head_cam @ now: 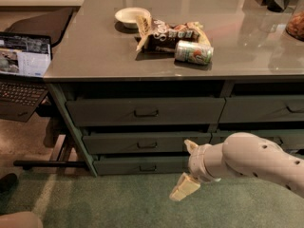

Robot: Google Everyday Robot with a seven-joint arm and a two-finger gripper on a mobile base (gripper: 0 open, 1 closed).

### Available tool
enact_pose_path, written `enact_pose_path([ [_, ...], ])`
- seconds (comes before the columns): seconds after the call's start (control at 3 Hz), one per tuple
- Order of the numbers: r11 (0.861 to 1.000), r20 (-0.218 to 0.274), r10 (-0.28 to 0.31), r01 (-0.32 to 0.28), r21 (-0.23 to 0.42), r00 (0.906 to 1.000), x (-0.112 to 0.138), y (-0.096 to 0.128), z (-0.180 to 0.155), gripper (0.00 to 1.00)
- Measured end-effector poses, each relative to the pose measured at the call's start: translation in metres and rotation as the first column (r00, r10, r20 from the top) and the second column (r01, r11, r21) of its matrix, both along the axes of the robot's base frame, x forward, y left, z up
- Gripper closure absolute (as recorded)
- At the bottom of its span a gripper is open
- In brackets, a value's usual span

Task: Open bottom drawer

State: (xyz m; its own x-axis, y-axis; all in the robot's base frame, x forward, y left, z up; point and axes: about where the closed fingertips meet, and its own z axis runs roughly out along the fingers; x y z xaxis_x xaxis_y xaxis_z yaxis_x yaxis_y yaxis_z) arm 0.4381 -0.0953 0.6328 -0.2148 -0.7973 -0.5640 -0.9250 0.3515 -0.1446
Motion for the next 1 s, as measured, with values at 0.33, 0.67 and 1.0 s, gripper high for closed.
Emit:
enact_pose_path([
  [0.33, 0.999, -0.019, -0.024, 0.024, 0.034, 0.9995, 0.013, -0.007, -0.030, 0.00],
  [0.67, 0.996, -0.081, -0.046, 0.051, 0.067, 0.9956, 0.019, -0.010, -0.082, 0.00],
  [1.0, 0.989, -0.137, -0.072, 0.088, 0.115, 0.9879, 0.024, -0.013, -0.135, 0.00],
])
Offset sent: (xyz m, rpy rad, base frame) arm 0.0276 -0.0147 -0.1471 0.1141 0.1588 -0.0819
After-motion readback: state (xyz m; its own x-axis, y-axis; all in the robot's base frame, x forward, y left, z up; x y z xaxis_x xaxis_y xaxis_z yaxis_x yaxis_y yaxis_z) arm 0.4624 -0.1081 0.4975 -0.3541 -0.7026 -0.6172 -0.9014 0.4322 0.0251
